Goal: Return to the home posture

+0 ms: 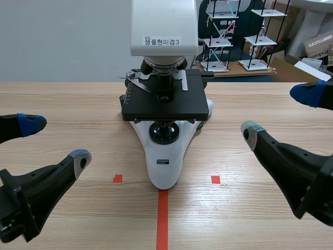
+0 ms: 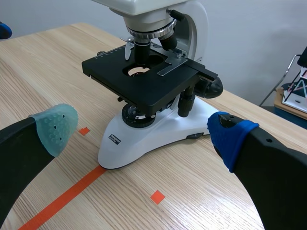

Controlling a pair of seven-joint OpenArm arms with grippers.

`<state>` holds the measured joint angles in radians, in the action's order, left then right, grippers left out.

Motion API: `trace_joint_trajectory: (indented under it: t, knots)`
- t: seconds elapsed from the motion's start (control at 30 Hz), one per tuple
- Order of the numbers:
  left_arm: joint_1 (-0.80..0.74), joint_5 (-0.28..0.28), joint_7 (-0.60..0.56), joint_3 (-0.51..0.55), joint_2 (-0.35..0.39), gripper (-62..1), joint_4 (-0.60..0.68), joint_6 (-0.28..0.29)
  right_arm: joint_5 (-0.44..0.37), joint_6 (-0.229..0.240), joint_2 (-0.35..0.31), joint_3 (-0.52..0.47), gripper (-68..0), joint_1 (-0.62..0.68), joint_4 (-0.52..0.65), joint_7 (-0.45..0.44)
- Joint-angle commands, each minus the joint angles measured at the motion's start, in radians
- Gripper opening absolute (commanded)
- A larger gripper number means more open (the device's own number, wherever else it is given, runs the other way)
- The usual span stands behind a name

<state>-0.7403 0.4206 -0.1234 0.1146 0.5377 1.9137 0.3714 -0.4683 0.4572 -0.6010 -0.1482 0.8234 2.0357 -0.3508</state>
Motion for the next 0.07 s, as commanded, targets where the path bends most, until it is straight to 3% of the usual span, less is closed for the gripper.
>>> trace_joint_trajectory:
  t: [0.0,0.03]
  knots:
    - [-0.01,0.009,-0.014,0.007,-0.003,-1.3,0.012,0.002,-0.008,0.0,0.0,0.002,-8.5,-0.011,0.003,-0.015]
    - [-0.01,0.009,-0.014,0.007,-0.003,-1.3,0.012,0.002,-0.008,0.0,0.0,0.002,-8.5,-0.011,0.003,-0.015]
